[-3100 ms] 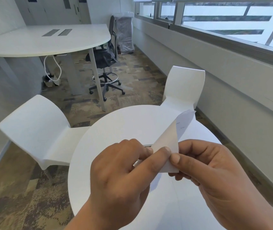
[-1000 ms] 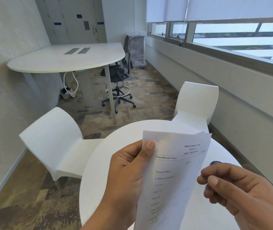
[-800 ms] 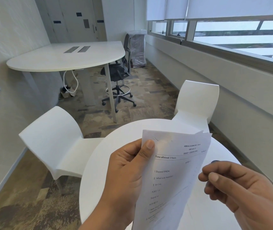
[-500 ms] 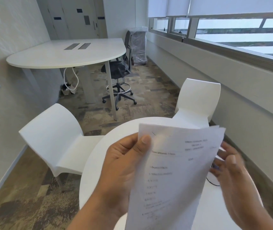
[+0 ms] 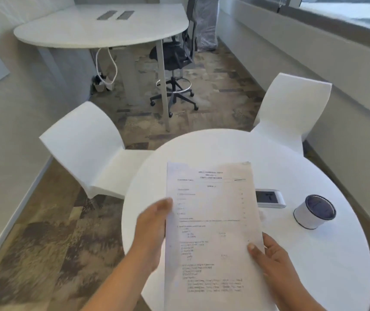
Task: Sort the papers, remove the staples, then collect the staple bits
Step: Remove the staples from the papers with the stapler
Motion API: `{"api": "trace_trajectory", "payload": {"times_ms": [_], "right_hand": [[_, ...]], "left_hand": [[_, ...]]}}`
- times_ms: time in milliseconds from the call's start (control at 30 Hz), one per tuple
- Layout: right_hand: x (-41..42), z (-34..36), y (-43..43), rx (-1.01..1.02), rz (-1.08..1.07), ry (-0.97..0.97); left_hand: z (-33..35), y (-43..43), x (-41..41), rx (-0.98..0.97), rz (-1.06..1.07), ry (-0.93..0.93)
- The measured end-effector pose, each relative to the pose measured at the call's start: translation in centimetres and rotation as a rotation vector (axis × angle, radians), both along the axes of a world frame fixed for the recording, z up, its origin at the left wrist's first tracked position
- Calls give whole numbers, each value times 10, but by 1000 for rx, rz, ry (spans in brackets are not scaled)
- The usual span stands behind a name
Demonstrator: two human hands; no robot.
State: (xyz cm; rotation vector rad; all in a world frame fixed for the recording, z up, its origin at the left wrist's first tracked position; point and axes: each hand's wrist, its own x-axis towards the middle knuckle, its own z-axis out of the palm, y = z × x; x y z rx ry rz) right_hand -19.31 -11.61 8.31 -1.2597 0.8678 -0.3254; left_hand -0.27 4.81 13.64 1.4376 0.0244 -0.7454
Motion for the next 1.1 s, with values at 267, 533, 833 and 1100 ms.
{"api": "trace_trajectory", "payload": {"times_ms": [267, 533, 833, 1100], "right_hand": [[2, -74, 39, 9, 132, 384], [46, -106, 58, -124, 208, 517], [81, -141, 39, -756, 569, 711], [63, -159, 49, -994, 882, 842]], "left_hand": [[-121, 67, -38, 371, -140, 156], [-155, 87, -5, 451, -84, 93], [-199, 74, 33, 687, -439, -443], [-222, 90, 34, 949, -897, -680]]}}
